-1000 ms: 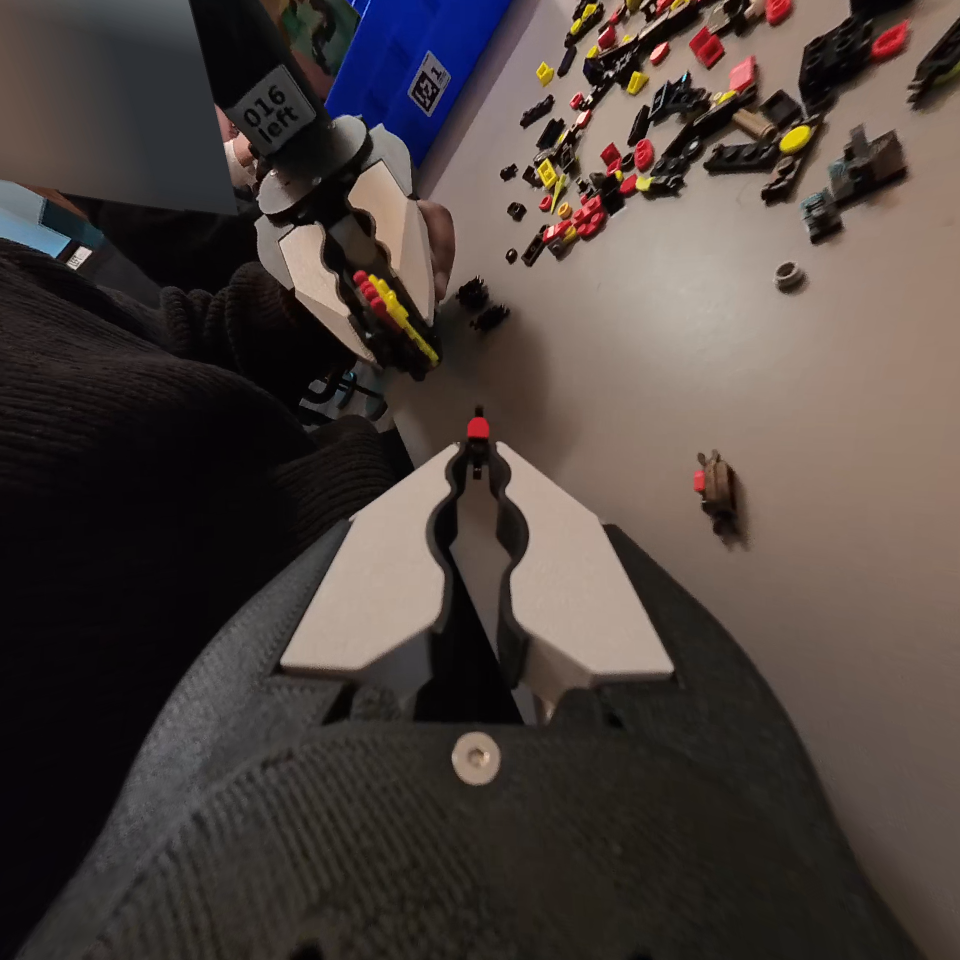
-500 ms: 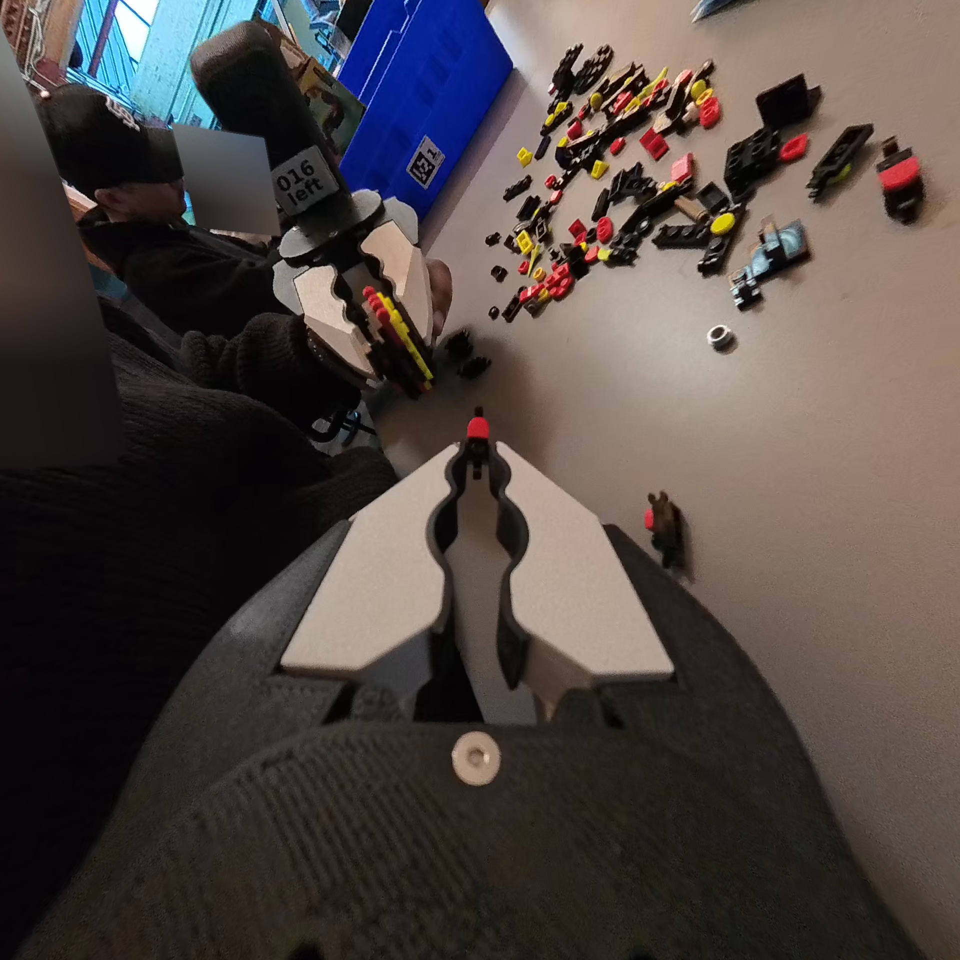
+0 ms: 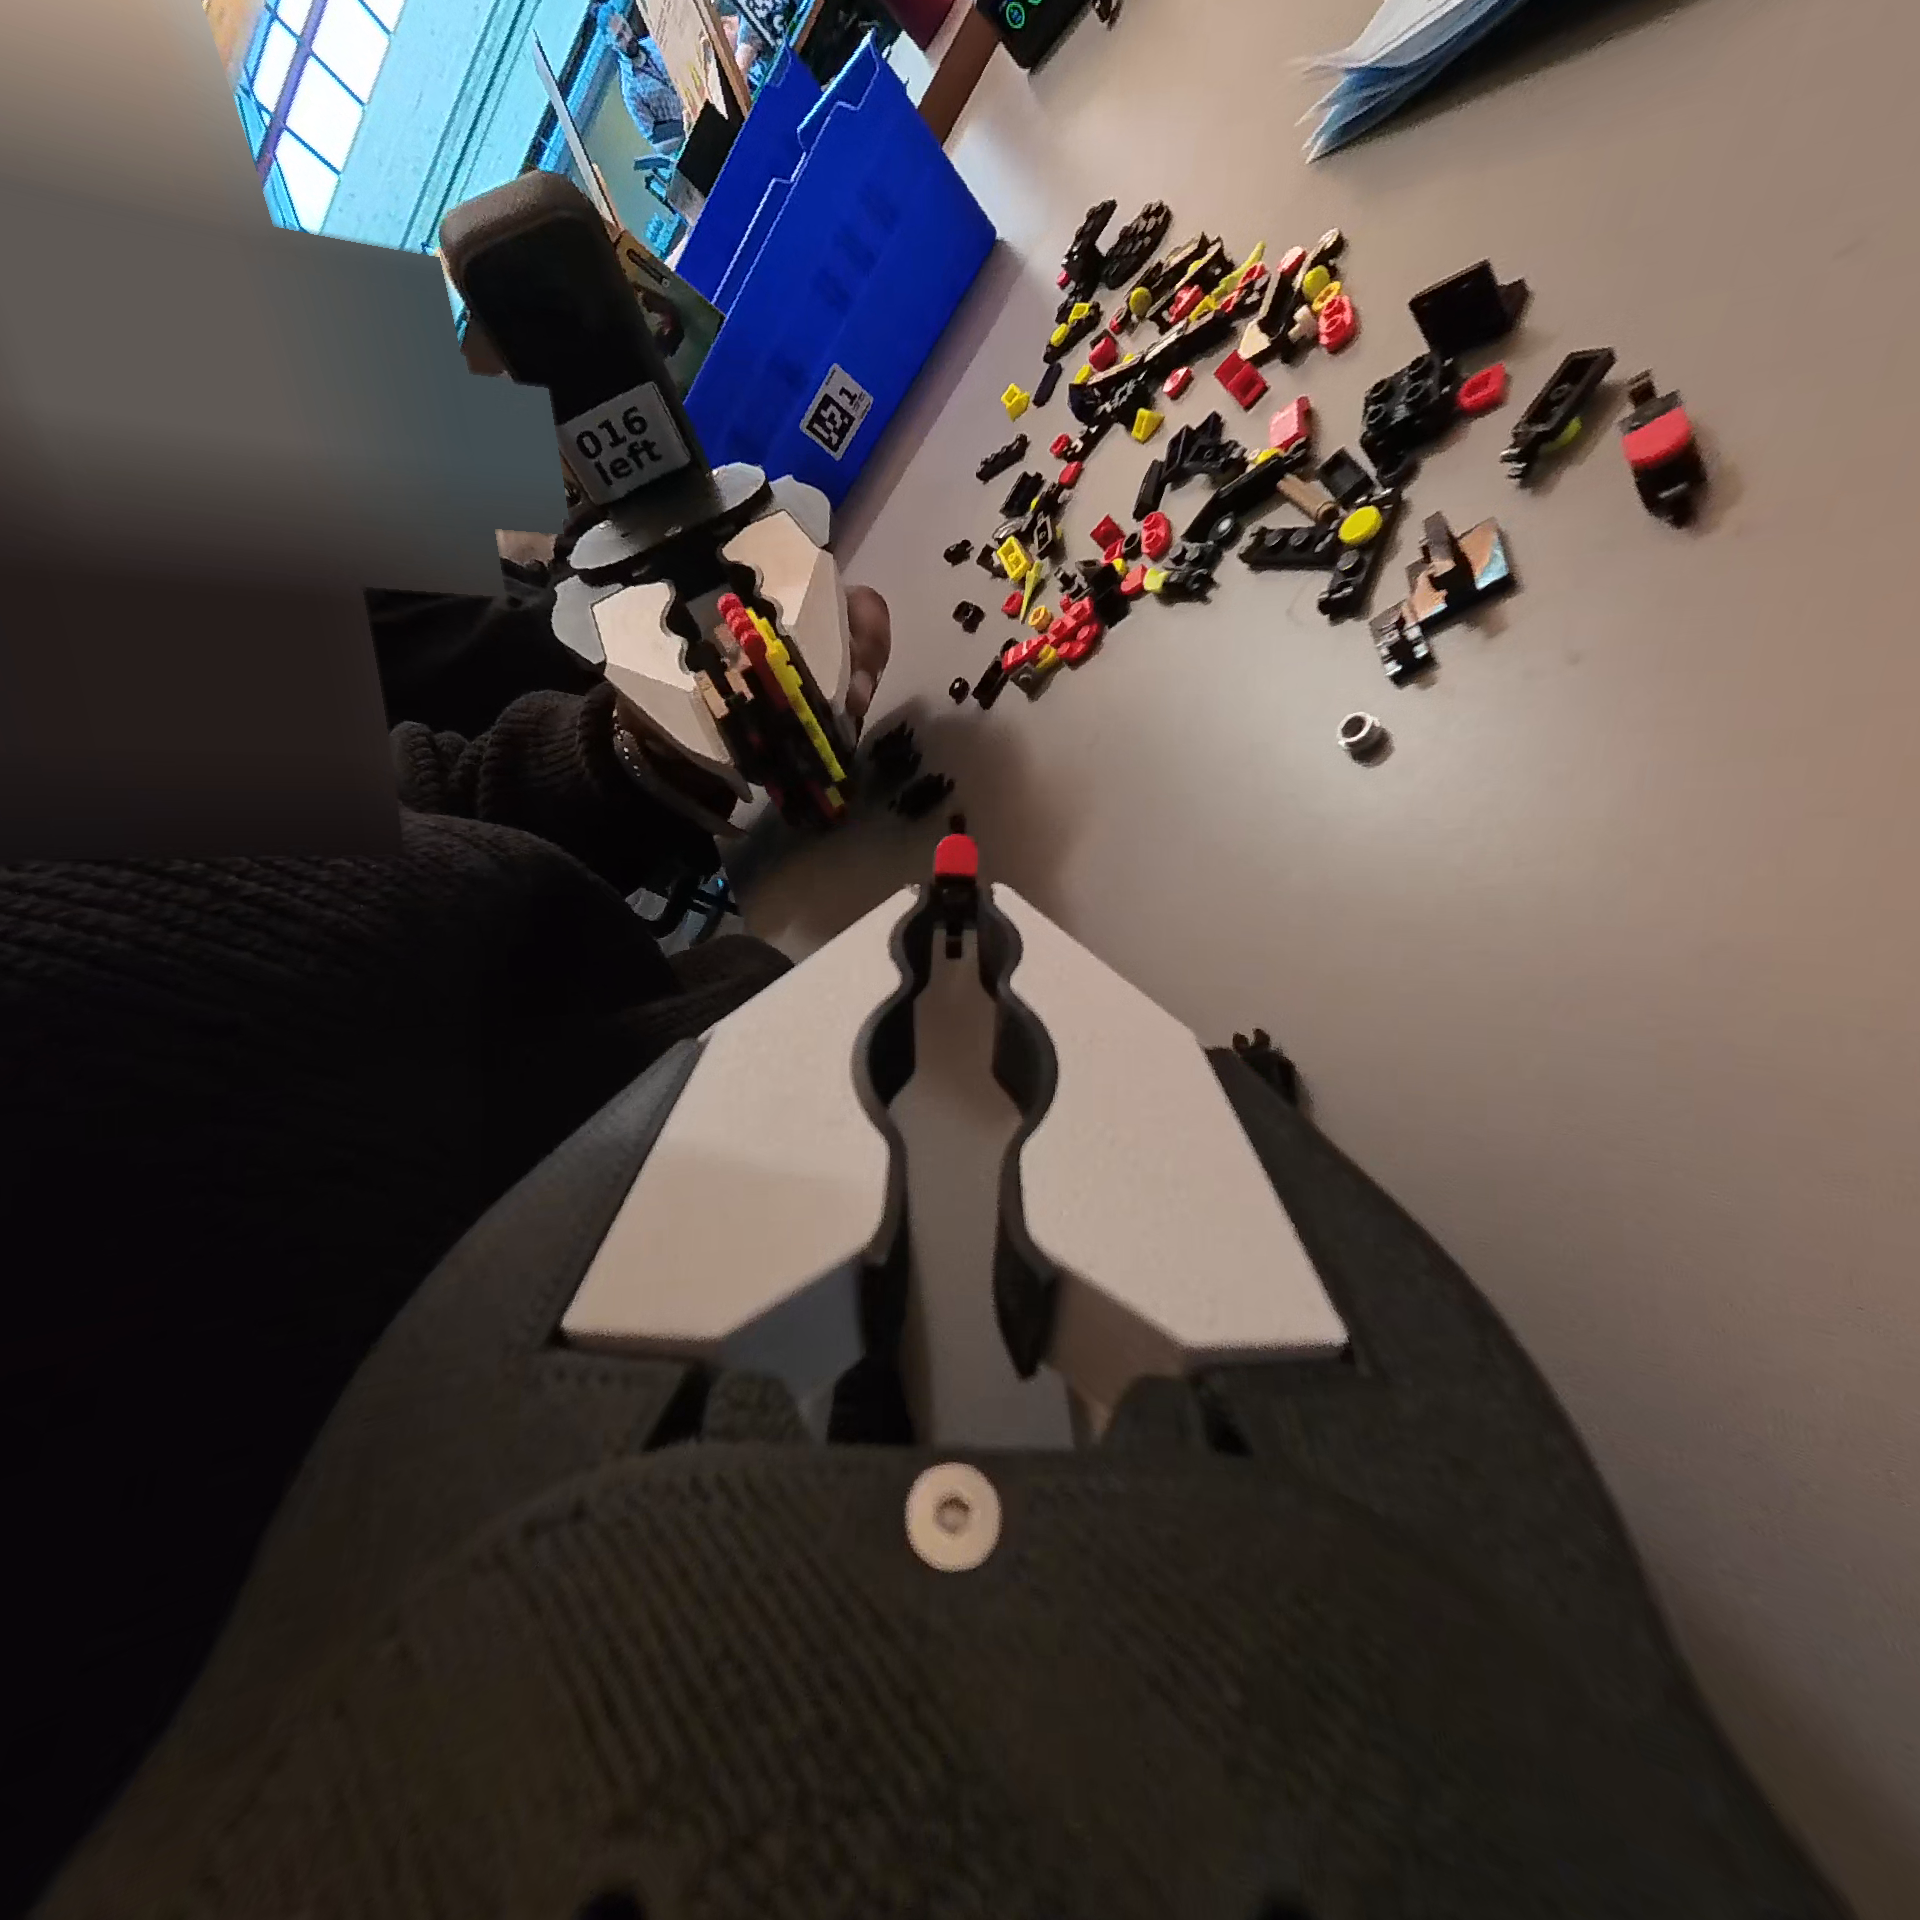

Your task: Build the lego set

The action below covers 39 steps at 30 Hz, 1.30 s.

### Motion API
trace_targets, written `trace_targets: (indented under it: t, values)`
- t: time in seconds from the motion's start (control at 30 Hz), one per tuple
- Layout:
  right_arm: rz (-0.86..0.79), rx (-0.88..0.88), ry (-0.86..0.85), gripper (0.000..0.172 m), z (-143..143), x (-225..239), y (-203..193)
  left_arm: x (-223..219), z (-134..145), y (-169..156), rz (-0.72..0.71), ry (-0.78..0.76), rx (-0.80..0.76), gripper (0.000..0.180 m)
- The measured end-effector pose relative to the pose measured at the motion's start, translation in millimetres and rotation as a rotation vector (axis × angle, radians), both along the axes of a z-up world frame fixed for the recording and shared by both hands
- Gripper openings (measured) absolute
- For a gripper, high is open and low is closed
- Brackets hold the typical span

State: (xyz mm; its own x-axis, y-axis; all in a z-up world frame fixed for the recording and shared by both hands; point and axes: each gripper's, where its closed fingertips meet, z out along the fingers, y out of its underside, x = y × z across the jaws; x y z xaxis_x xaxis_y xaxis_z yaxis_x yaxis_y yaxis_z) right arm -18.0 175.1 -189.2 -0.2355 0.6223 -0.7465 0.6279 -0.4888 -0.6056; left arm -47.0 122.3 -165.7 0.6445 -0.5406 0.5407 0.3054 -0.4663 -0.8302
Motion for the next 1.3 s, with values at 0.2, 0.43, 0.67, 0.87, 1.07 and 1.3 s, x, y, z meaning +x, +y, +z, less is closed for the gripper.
trace_targets:
  t: [0.2, 0.43, 0.67, 0.87, 1.07, 1.3]
  values:
    - [-0.004, -0.003, -0.002, 0.005, -0.7, -0.5, 1.1, -0.1, -0.7, 0.3, 0.0, 0.003, -0.004, 0.021]
    - [-0.005, -0.003, 0.001, 0.005, 0.0, -0.5, 1.0, 1.9, -3.5, 0.6, -0.001, 0.031, -0.012, 0.021]
    - [-0.006, -0.006, 0.001, 0.005, 0.0, -0.9, 1.4, 10.6, -9.3, -0.7, -0.028, 0.106, -0.02, 0.021]
    - [-0.01, -0.01, 0.001, 0.006, -0.1, -1.3, 2.2, 6.5, -13.0, 2.9, 0.007, 0.116, -0.046, 0.021]
    - [-0.013, -0.015, 0.001, 0.005, -0.2, -1.7, 3.0, 7.5, -18.4, 4.8, 0.014, 0.151, -0.071, 0.021]
    - [-0.015, -0.018, -0.001, 0.005, -0.6, -2.0, 3.3, 5.8, -18.9, 5.8, 0.024, 0.142, -0.081, 0.021]
